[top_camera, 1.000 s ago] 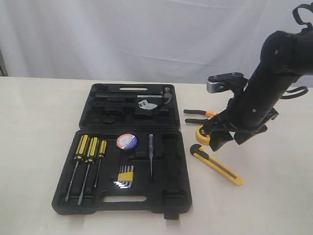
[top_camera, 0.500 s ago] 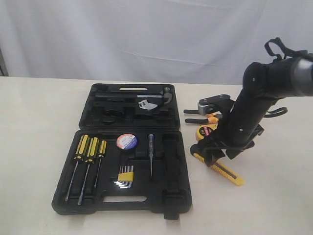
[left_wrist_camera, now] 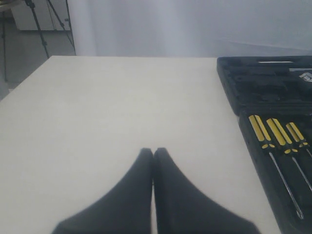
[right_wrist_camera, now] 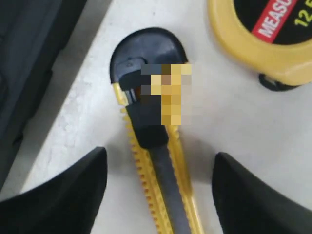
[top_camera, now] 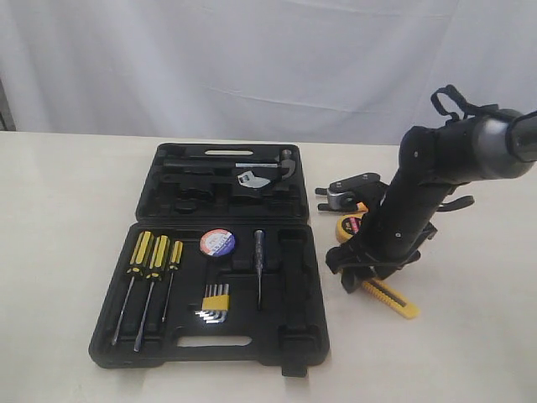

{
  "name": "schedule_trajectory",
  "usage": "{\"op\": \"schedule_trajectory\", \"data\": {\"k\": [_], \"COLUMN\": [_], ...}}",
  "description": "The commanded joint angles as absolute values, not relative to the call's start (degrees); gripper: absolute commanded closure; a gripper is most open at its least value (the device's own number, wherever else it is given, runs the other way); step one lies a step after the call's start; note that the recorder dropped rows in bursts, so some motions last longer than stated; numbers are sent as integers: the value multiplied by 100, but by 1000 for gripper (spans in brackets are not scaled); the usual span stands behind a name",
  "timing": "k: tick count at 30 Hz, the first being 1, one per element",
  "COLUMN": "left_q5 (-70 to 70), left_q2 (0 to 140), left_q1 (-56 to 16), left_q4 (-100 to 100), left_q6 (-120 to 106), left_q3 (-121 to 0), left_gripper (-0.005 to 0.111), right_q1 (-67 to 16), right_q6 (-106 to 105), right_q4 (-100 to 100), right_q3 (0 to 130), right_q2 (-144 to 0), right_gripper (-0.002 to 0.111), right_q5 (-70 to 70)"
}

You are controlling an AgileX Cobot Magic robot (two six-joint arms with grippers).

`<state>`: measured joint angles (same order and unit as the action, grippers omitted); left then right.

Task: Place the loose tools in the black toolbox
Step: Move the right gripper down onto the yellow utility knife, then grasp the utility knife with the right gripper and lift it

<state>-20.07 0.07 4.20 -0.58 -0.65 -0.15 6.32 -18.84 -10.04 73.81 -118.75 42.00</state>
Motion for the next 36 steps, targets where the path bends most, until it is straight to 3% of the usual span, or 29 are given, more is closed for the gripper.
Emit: {"op": "schedule_trajectory", "data": {"k": [1,6,7,24,36], "left_q5": [-1962,-1962,-1962,-1962,-1962], "left_q2": [0,0,0,0,0], "left_q1": [393,393,393,393,393], "left_q4": [0,0,0,0,0], "left_q6": [-41,-41,-41,-41,-41], "left_q3": [0,0,0,0,0], "left_gripper": [107,107,107,107,107], "right_q1": [635,635,635,546,-620], "right_q6": [-1886,-1497,-1343,118,1812], "right_q4": [-1015,-766,-701,-700,-701], "right_q3": [7354,7354,7354,7862,7897], "right_q2": [-11903,-11903,-11903,-11065,-10431], "right_gripper": [63,105,108,109,109], "right_q5": [4283,4533,4545,5753,5621]}}
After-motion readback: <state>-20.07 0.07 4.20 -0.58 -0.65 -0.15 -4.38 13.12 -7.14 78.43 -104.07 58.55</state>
